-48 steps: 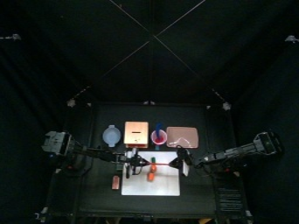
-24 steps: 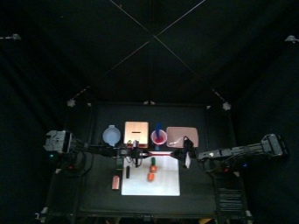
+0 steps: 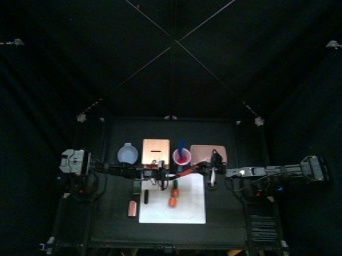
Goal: Put knife back in cup
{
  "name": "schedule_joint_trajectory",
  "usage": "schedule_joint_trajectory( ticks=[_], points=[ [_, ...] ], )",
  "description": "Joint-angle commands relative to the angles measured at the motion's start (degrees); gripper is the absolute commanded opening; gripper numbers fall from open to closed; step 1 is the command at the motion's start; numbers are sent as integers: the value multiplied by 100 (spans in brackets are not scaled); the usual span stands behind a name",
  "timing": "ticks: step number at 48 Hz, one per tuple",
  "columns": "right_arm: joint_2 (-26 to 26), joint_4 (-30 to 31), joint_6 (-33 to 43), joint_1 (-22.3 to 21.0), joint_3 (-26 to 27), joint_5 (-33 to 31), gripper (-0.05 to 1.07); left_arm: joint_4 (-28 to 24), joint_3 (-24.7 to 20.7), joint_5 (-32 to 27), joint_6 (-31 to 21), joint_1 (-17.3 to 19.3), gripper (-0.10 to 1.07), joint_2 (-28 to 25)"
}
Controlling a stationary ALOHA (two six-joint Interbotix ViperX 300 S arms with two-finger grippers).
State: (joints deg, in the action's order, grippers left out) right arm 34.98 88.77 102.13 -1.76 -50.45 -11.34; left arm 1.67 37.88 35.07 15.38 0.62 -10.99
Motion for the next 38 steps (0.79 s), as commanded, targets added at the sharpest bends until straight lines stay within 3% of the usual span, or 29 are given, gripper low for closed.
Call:
schedule_joint_trajectory(
  ticks=[1,9,13,27,38],
  points=[
    [-44,97,18,-141,211,-26,34,-62,-255,44,26,-44,46,18],
    [-62,114,26,-167,193,-26,34,-53,-264,88,26,-35,48,26],
    [-53,114,26,-211,176,-26,34,-44,-237,141,18,-26,55,18],
    [-18,123,9,-316,132,-26,34,211,-88,167,-9,18,104,149],
    [35,158,0,-519,123,-26,34,606,185,352,18,79,103,536]
  ],
)
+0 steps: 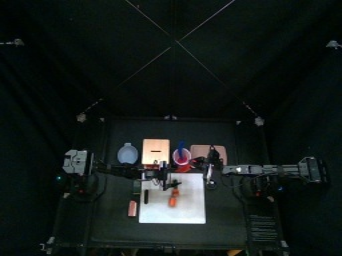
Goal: Put knife back in cup
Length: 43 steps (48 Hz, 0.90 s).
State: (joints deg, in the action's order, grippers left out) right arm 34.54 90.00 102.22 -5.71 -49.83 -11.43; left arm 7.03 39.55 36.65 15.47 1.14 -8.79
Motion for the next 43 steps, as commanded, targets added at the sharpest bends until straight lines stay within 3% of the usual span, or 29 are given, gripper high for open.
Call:
schedule_joint_trajectory(
  ticks=[1,16,30,43],
  points=[
    [88,53,-9,-158,62,-18,34,79,70,237,9,44,103,360],
    [457,132,-9,-483,-79,0,34,132,958,1327,18,237,103,932],
    [387,105,0,-510,-123,185,34,123,809,1397,88,264,103,659],
    [422,53,-9,-756,-246,527,34,202,1011,1397,325,246,103,905]
  ],
)
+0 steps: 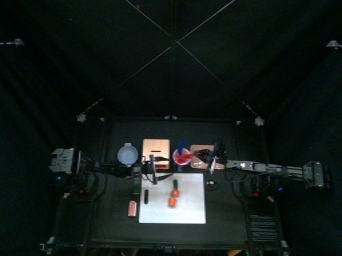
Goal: Put knife back in cup
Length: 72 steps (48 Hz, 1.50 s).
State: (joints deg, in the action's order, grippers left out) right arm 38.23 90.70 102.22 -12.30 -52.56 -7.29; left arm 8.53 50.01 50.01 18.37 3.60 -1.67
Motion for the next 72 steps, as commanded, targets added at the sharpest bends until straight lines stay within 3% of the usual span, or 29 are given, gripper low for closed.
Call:
schedule_joint_trajectory(
  ticks=[1,19,28,34,39,48,53,63,72],
  points=[
    [53,-35,-9,-132,9,149,34,79,-18,62,44,-9,103,220],
    [-70,-70,-9,-932,-114,571,34,299,264,62,62,-9,103,510],
    [-352,-97,-9,-1020,-158,1283,35,299,272,62,88,-18,103,501],
    [-563,-193,9,-1090,-149,1380,38,299,264,62,97,-9,103,519],
    [-659,-272,0,-1178,-114,1266,51,299,272,62,97,-9,103,527],
    [-642,-396,0,-1239,-70,993,87,299,281,62,88,-18,103,554],
    [-598,-413,0,-1222,-35,896,99,308,281,62,88,-18,103,554],
    [-193,-413,0,-1125,-97,905,100,299,281,79,97,-9,103,589],
    [88,-501,18,-255,-492,1116,100,290,413,79,158,-26,102,791]
  ],
)
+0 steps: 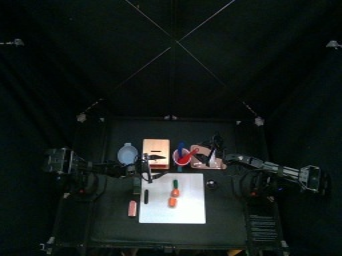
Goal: Put knife back in cup
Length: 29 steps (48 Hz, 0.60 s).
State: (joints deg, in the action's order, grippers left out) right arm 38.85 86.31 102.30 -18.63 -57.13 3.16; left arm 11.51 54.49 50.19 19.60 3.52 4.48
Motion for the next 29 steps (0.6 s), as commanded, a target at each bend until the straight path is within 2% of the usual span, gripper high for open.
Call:
schedule_joint_trajectory(
  ticks=[1,7,12,20,29],
  points=[
    [9,-105,9,492,-88,70,100,-9,-18,53,44,-18,102,202],
    [-264,-466,18,1116,-176,-18,100,-9,114,62,79,-18,102,378],
    [-624,-1020,9,1547,-132,-158,100,-9,264,53,79,-26,102,466],
    [-1230,-1881,-9,1898,44,-316,100,-9,475,35,62,-26,102,554],
    [-1617,-2610,-18,2065,237,-352,100,0,571,26,44,-105,102,563]
  ],
)
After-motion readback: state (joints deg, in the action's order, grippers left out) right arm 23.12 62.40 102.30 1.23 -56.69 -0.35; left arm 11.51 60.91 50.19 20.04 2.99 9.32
